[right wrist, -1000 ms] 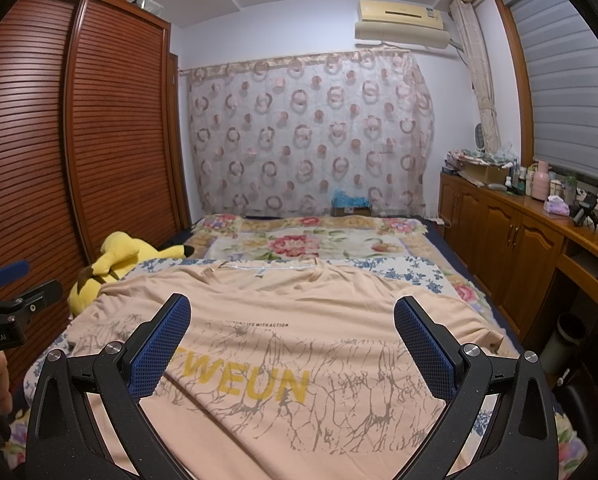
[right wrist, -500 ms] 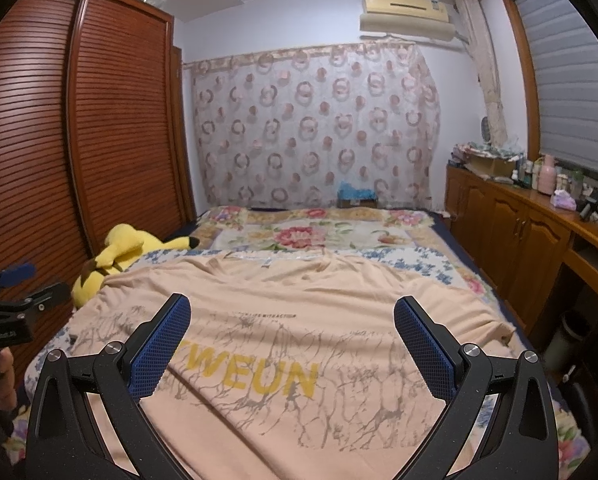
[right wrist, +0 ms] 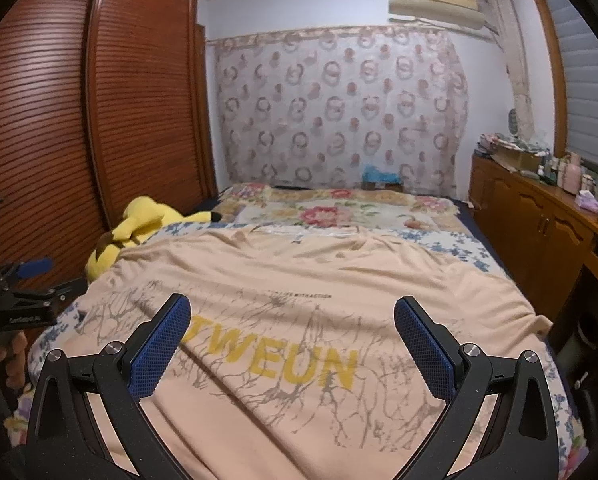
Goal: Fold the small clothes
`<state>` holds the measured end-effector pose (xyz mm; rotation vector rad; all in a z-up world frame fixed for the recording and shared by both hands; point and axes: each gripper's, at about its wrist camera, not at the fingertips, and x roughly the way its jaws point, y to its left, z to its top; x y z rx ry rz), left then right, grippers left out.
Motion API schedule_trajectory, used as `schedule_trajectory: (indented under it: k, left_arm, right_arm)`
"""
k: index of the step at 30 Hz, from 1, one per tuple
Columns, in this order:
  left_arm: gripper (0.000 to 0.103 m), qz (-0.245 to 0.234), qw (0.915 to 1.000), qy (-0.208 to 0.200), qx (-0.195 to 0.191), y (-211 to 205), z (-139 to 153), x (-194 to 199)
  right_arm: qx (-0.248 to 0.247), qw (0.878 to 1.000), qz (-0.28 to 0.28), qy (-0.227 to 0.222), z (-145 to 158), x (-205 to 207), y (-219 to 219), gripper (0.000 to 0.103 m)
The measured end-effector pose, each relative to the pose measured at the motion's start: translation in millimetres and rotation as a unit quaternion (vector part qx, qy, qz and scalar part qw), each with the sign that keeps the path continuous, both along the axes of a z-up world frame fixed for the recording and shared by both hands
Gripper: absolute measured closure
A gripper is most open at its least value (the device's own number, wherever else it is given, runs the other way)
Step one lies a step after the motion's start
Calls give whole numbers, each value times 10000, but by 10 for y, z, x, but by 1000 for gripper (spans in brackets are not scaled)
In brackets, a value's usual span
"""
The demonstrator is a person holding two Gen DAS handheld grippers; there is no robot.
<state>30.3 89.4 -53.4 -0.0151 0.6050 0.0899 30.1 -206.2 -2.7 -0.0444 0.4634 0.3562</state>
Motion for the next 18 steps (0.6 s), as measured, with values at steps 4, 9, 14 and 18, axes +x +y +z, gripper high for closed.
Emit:
schedule_trajectory:
  k: [4,9,14,18]
  left_arm:
    - [0,-11,9998,175,25,179,-115,73]
    - [0,-38,9990,428,-122,466,-221,219]
    - [0,18,9982,545,-256,781,-256,355]
    - [7,73,9969,680,-377,1012,-317,460]
  right_arm:
    - [-99,9993,358,48,-47,93,155,0]
    - [-246,9962,807,198,-104,316,385,0]
    - [-357,9908,1237,428,-164,614,616,0]
    - [-493,9859,1499,554,-258,758,758,0]
